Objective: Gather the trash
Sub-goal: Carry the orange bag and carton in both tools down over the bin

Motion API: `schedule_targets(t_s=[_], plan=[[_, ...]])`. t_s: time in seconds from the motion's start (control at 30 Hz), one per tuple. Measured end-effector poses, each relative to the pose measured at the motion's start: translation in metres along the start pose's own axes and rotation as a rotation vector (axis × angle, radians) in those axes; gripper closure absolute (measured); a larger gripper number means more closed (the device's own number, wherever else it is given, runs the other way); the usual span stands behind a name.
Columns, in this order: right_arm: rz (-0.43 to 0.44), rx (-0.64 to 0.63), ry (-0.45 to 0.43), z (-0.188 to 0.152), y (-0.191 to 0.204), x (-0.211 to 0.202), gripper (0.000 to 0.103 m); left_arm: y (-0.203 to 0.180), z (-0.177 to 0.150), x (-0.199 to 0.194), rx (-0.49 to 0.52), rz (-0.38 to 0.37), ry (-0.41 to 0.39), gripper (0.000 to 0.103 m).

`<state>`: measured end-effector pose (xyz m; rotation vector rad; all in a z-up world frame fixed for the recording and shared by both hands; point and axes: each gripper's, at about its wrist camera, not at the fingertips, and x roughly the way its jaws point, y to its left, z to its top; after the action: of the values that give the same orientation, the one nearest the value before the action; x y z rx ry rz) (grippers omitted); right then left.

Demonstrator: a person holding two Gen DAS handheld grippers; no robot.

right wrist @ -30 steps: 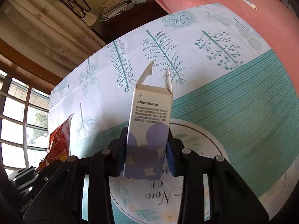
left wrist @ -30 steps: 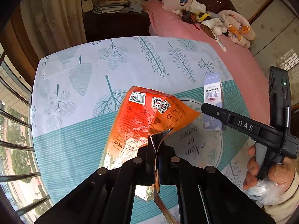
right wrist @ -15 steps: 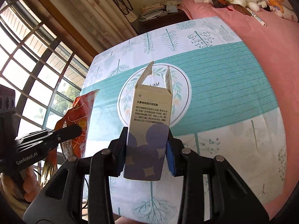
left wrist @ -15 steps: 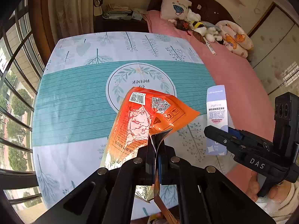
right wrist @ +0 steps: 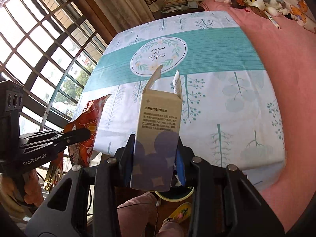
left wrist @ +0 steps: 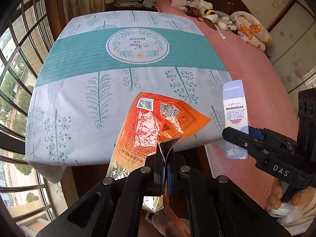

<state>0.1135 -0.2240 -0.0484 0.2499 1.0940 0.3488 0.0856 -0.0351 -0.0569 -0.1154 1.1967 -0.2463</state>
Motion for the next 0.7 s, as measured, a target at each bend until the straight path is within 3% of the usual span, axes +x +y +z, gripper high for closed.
schedule_targets(t_s=[0.27, 0.7], plan=[[-0.017, -0.031, 0.08, -0.074, 0.008, 0.015, 0.071, 0.001, -0.058, 0.029, 0.03, 0.0, 0.088, 0.101], [-0.073, 0.037, 0.247, -0.171, 0.002, 0.111, 0.071, 0.026, -0.118, 0.122, 0.101, -0.031, 0.188, 0.101]])
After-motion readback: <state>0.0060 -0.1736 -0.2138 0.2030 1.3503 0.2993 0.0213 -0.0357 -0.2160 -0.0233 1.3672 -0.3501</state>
